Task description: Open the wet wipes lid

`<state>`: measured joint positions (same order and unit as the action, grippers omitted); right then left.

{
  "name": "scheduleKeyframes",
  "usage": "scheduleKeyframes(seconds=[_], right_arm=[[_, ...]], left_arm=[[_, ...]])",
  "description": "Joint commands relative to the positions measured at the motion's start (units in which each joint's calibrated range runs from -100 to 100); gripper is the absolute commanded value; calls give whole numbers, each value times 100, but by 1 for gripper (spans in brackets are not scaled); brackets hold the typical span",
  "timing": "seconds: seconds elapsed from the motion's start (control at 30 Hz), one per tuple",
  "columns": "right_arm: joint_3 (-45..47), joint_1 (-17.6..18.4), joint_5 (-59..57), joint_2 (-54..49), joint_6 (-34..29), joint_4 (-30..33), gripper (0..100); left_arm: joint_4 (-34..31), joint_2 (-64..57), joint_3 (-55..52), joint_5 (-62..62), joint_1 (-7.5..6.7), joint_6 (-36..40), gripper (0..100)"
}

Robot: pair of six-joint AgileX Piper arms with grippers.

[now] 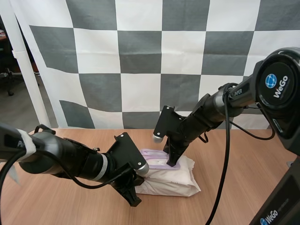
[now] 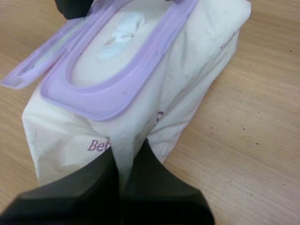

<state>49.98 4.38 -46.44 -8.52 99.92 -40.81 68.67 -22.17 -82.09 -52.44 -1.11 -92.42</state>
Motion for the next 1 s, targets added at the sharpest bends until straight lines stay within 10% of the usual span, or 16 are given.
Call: scheduleKeyframes(seconds=[0.0,0.33,0.47,0.57,0.6,0.97], right_arm=[[1,-2,-84,8,-41,-2,0],[-205,-2,-49,-2331,-1332,680,0],[-205,-2,-448,-3421,-2989,2226,0],[-205,-2,-1092,-4185,-3461,2843,0],[-205,-2,-1308,-4469,-3546,2920,0],[-205,-2,-1707,-6763,-4163,3010,0]], left_arm=[[6,-4,-4,-1,0,-88,0],[31,-4,-4,140,0,-88,4],[-46,-4,63,303,0,-88,38],[-27,-4,193,371,0,-88,96],[-27,-18,240,443,0,-88,100],[-905,-1464,634,711,0,793,100]])
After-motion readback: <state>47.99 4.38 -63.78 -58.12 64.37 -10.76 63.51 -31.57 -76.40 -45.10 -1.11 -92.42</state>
